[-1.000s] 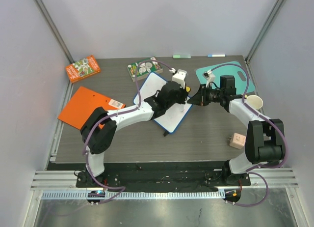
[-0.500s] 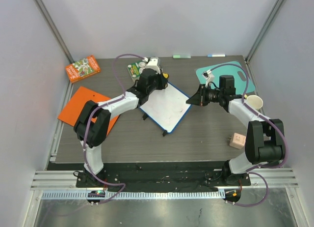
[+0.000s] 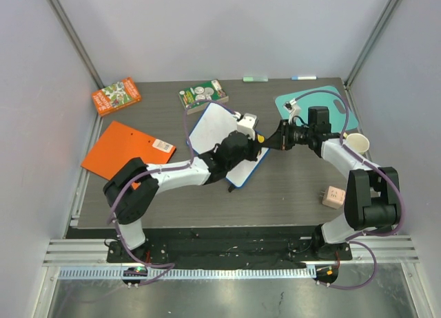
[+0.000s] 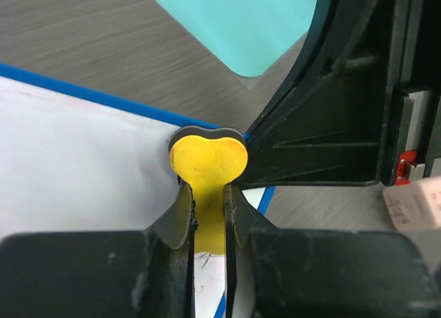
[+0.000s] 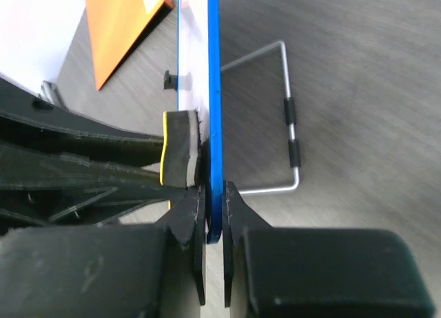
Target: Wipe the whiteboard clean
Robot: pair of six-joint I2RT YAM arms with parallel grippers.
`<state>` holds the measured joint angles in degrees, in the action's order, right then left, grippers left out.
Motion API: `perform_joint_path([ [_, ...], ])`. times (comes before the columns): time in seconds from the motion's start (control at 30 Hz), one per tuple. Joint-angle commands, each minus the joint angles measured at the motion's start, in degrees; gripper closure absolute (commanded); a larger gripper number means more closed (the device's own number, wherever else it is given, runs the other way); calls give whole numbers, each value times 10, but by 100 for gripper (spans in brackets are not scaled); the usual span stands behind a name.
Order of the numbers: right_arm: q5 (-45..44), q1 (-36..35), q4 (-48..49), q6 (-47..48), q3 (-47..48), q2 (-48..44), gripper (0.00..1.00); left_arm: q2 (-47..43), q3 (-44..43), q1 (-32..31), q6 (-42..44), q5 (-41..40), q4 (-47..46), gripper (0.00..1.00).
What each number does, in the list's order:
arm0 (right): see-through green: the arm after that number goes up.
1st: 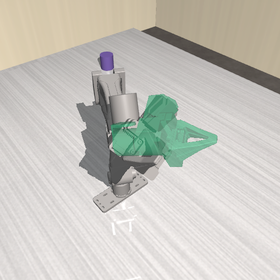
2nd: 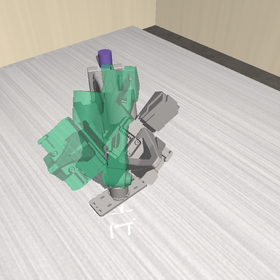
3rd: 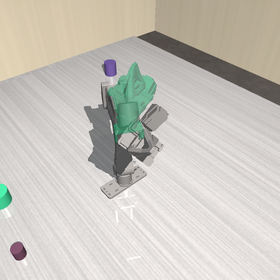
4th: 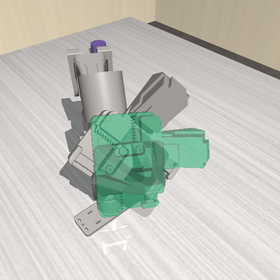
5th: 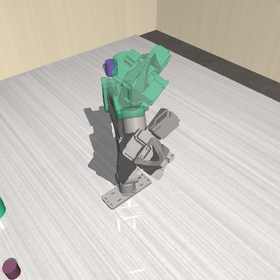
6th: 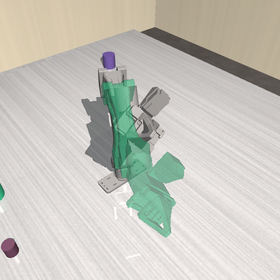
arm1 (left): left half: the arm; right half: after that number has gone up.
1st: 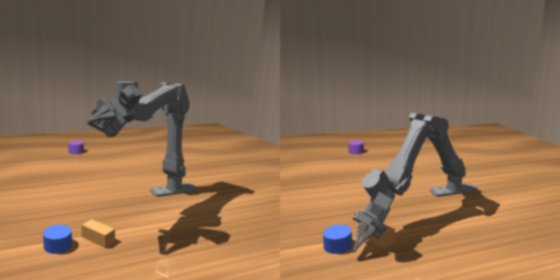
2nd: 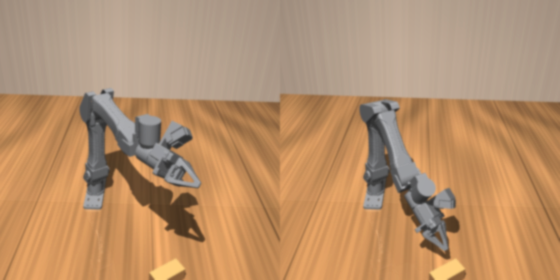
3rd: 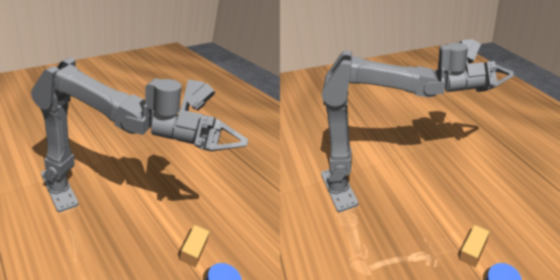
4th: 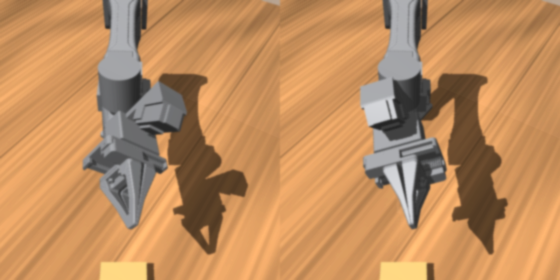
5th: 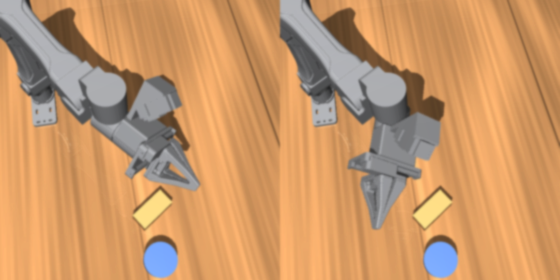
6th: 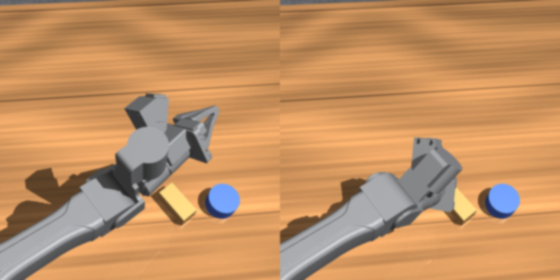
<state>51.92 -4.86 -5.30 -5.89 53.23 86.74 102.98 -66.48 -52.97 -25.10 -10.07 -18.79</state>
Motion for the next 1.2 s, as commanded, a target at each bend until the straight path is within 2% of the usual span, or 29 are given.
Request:
perform_joint_path([
  [0.0, 34, -21, 57, 54, 17, -27, 98, 19, 48, -56, -47, 2, 27, 100],
  [0.17, 33, -21, 57, 53, 16, -29, 99, 29, 74, -64, -92, -62, 26, 100],
  [0.43, 29, -21, 57, 52, 14, -29, 99, 42, 119, -93, -127, -92, 59, 100],
  [0.57, 31, -21, 57, 51, 12, -27, 99, 46, 158, -98, -198, -104, 46, 100],
  [0.77, 32, -22, 58, 49, 13, -29, 99, -1, 222, -89, -240, -145, 38, 100],
  [0.9, 33, -22, 60, 48, 13, -27, 99, -39, 265, -60, -252, -130, 22, 100],
  [1.17, 35, -26, 61, 47, 11, -25, 98, -96, 329, -35, -288, -157, 18, 100],
])
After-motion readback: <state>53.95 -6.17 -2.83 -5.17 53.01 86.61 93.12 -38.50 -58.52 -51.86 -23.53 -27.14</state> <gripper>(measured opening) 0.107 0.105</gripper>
